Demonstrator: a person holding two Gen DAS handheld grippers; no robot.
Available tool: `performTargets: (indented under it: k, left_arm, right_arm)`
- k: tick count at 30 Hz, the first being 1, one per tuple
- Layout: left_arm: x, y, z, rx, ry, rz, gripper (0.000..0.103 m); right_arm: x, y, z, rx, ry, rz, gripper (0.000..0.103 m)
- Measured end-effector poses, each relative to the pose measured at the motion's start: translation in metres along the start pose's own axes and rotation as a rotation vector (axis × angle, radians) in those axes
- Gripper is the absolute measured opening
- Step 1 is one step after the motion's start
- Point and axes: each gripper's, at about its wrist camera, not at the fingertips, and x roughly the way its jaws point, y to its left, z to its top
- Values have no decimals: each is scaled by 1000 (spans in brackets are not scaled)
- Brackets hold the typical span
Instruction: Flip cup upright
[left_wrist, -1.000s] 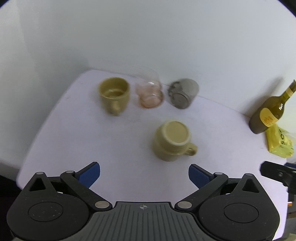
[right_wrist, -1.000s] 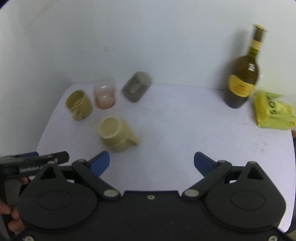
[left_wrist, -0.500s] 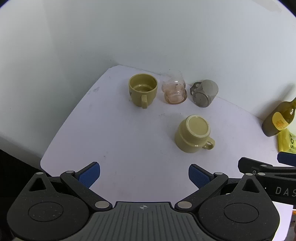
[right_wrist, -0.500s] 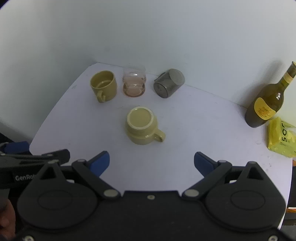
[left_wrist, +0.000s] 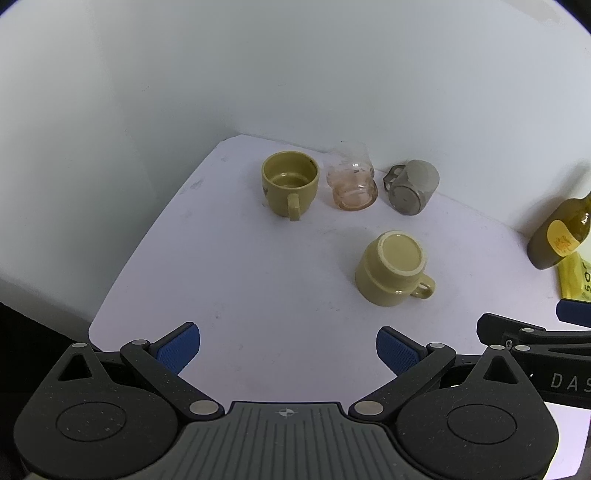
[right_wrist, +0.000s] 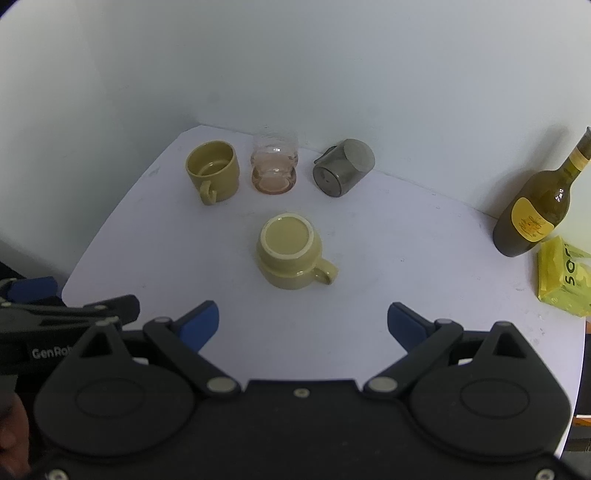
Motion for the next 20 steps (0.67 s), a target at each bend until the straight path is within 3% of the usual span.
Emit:
performTargets:
  k: [20]
  left_arm:
    - [8, -5, 4, 20, 11, -7, 103]
  right_arm:
    - [3, -3, 2, 8, 11, -5, 98]
